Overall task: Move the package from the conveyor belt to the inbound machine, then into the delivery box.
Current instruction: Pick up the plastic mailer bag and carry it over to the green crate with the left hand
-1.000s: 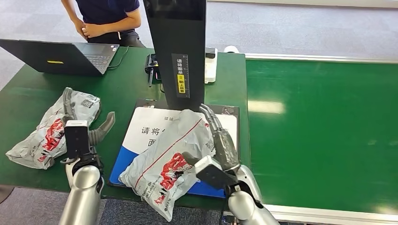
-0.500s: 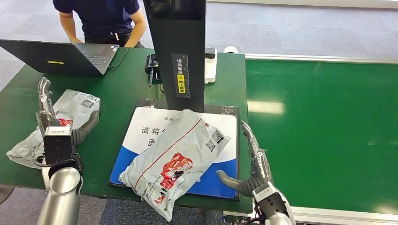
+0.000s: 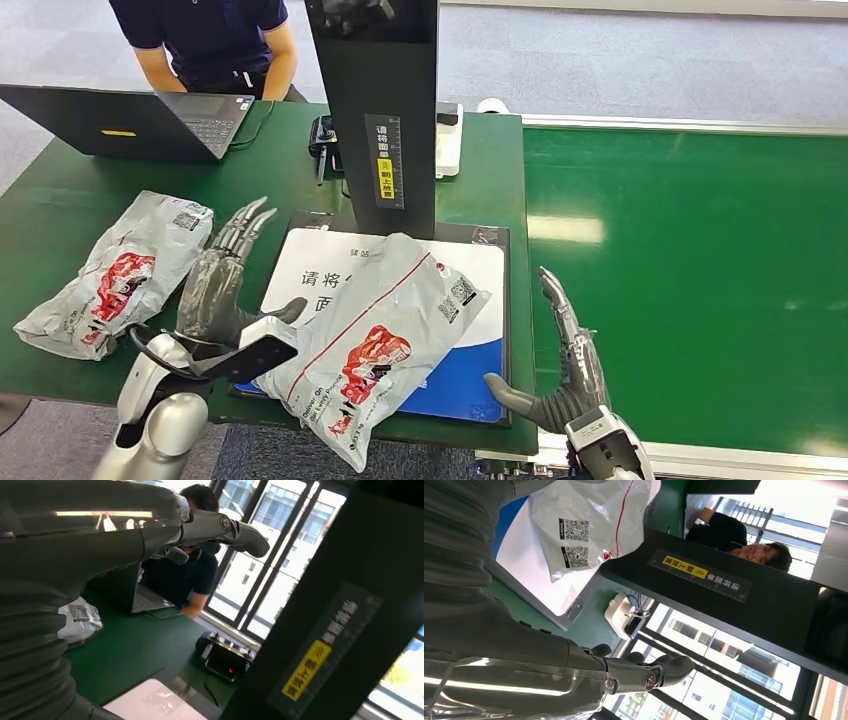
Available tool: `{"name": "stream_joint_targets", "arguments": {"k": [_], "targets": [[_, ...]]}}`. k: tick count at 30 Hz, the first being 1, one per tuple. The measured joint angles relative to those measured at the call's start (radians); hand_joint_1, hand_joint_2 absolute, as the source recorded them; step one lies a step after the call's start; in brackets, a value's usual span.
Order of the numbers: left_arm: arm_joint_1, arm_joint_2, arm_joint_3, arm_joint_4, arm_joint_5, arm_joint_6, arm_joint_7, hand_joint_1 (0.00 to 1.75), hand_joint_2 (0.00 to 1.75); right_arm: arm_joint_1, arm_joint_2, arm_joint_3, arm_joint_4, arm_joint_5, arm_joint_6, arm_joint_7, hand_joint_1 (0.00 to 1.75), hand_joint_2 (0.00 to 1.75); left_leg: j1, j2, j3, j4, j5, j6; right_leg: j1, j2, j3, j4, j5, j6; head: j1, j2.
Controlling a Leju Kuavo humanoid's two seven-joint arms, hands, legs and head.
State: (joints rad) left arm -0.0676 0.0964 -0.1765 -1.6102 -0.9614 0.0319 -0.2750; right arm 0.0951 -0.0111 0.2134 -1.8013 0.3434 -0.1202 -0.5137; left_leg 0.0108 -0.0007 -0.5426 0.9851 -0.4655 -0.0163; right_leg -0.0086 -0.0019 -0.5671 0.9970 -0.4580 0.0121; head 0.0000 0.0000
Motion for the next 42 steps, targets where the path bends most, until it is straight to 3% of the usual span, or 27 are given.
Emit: {"name": "stream_joint_targets", "arguments": {"k": [20,33,42], "targets": [[-0.026,0.030,-0.128,0.034,0.011,-0.197,0.034,0.00,1.75,0.004,0.024,-0.014,-0.029,0.016,0.030,0.039,0.00,1.75,0.000,0.000,0.000,0.000,0.000,0.000,0.000,0.000,0.000,0.000,0.000,0.000,0.000,0.000],[-0.047,0.046,-0.175,0.118,0.010,-0.236,0.042,0.00,1.75,-0.001,0.039,-0.015,-0.029,0.022,0.013,0.049,0.00,1.75,0.000,0.000,0.000,0.000,0.000,0.000,0.000,0.000,0.000,0.000,0.000,0.000,0.000,0.000],[-0.124,0.047,-0.217,0.284,-0.006,-0.239,0.056,0.00,1.75,-0.001,0.043,-0.015,-0.029,0.027,0.011,0.049,0.00,1.75,0.000,0.000,0.000,0.000,0.000,0.000,0.000,0.000,0.000,0.000,0.001,-0.001,0.000,0.000]]}}
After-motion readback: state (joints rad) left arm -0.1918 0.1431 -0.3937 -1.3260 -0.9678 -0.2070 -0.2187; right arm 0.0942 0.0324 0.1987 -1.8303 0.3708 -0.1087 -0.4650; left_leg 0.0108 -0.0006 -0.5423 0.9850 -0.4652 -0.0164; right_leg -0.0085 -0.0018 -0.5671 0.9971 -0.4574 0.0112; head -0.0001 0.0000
